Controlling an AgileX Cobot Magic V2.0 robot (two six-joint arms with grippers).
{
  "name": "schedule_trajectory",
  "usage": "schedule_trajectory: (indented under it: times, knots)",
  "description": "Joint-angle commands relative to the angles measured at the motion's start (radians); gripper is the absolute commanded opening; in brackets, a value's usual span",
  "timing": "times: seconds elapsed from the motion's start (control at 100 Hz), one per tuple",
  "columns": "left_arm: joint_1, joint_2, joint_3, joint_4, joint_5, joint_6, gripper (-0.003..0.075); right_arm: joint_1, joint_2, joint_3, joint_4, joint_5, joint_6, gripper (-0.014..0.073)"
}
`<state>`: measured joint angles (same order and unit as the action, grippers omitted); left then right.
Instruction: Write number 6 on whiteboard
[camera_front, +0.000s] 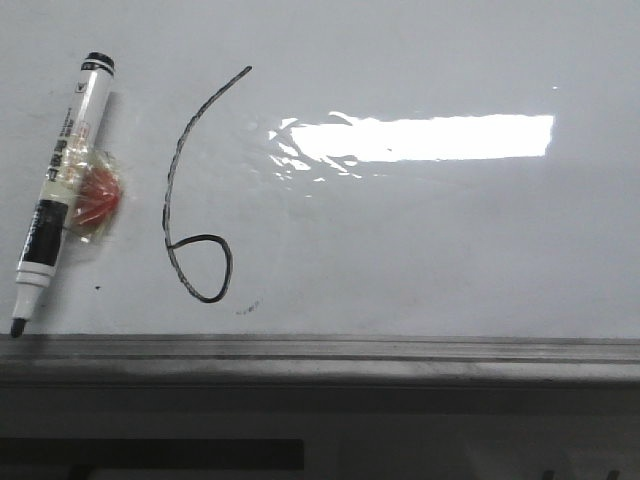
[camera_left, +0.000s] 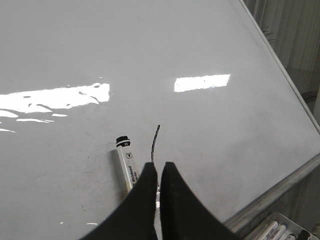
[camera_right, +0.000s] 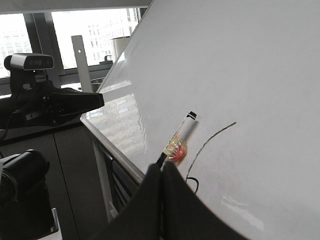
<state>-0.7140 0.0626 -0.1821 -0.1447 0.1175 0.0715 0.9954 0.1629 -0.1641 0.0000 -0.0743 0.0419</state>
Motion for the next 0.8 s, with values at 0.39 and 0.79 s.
schedule_trajectory:
  times: [0.39,0.79]
  knots:
    - [0.008,0.01,0.029,0.019,-0.093,0.001,-0.0019,-0.007,0.006,-0.026,0.0,-0.073,-0.009,-0.0067]
    - [0.434,0.01,0.035,0.082,-0.086,0.001,-0.0019,-0.007,0.006,-0.026,0.0,-0.073,-0.009,-0.0067]
